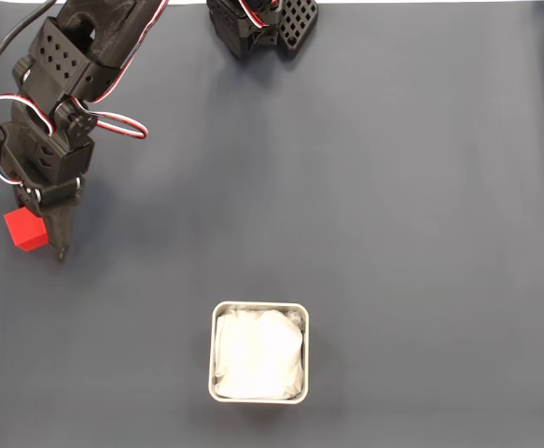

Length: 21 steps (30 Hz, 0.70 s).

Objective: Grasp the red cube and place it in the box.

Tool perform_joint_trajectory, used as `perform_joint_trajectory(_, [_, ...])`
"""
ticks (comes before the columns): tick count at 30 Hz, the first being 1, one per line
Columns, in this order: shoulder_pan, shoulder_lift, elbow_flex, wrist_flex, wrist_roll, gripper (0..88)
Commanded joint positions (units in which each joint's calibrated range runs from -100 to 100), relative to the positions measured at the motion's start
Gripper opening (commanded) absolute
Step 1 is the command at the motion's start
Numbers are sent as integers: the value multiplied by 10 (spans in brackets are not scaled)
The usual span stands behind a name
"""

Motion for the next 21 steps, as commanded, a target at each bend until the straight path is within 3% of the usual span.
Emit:
perform_joint_trajectory(1, [-8,-20,-20,-12,3,194])
perform_joint_trajectory(21, [-5,-4,-48,-12,5,57])
